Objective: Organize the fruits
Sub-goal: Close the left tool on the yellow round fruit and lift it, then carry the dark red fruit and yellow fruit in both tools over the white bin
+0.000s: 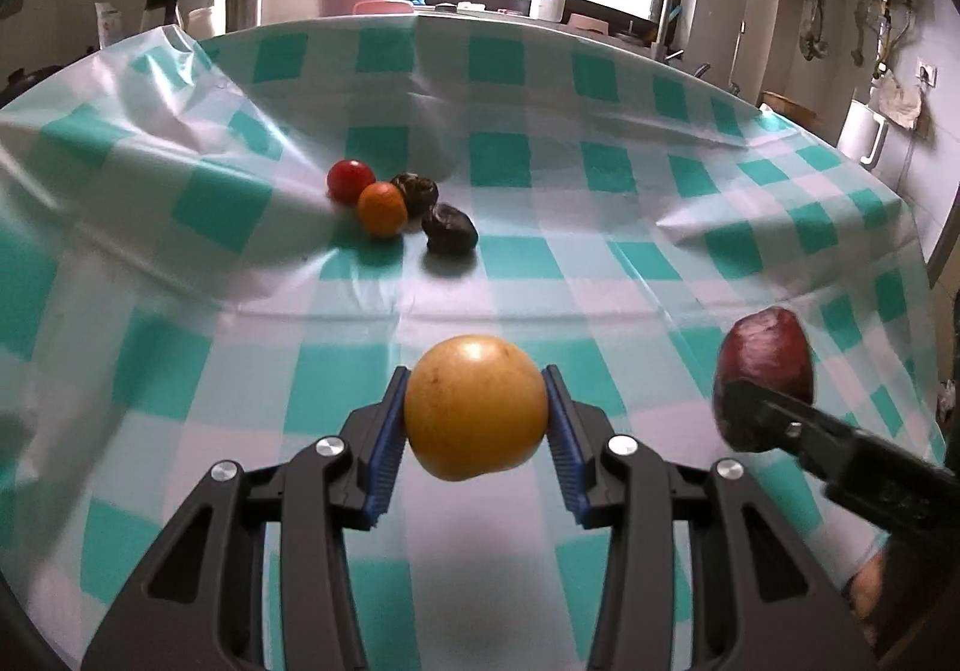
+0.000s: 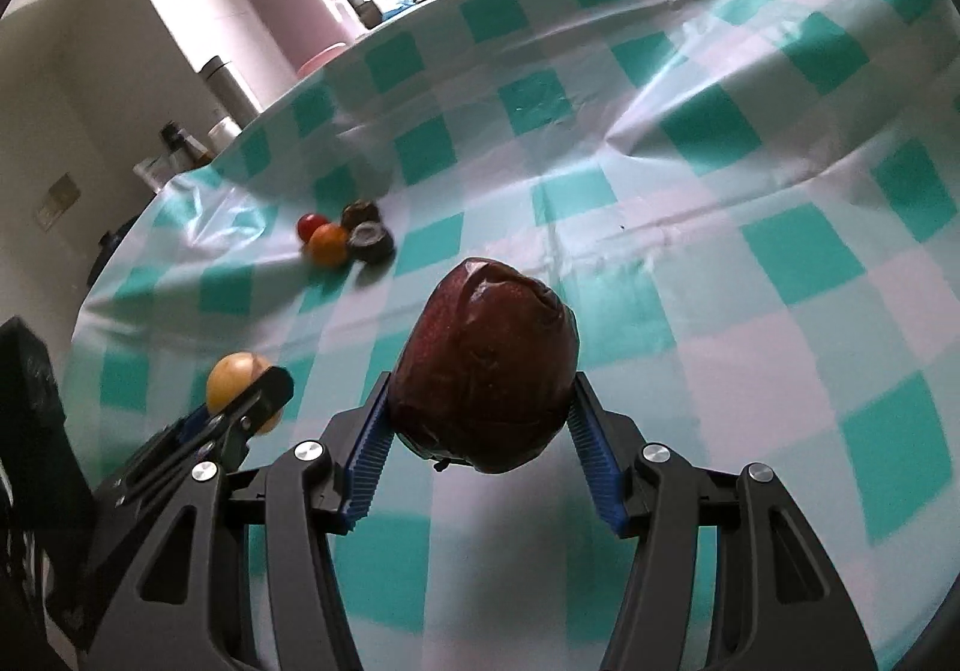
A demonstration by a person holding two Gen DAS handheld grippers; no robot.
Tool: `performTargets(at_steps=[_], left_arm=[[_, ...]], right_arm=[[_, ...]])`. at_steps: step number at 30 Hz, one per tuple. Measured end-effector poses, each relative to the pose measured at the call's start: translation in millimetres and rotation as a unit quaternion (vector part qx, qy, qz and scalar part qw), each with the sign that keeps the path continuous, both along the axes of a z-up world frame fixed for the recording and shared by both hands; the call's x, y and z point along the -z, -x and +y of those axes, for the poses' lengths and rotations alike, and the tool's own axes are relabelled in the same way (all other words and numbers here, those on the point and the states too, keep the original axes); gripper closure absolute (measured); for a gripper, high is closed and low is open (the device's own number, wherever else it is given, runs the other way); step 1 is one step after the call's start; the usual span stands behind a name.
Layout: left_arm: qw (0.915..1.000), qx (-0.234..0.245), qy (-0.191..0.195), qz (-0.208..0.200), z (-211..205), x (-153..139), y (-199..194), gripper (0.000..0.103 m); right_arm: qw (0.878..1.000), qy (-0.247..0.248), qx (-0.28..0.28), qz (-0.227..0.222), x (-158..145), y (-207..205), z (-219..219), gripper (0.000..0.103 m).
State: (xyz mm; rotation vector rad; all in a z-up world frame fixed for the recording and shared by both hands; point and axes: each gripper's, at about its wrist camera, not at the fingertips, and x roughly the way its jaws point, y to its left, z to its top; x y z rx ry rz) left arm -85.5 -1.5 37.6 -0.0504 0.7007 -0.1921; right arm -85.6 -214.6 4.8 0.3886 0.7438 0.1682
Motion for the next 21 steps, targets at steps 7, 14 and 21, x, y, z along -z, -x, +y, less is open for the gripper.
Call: performTargets(at_steps=[7, 14, 21], left_arm=[[0.9992, 0.032, -0.021, -0.008, -22.7, -6.7, 33.1, 0.060], [0.9944, 0.090, -0.054, -0.011, -74.2, -7.5, 61.4, 0.060], [0.9852, 0.144, -0.089, -0.024, -122.6, -11.2, 88.8, 0.060]], right_arm=[[0.999, 0.017, 0.007, -0.029, -13.8, 55.6, -32.9, 0.047], [0.998, 0.025, 0.041, -0.038, -9.3, 105.6, -84.2, 0.047], [0.994, 0.014, 0.100, -0.047, -0.5, 161.8, -145.8, 0.047]])
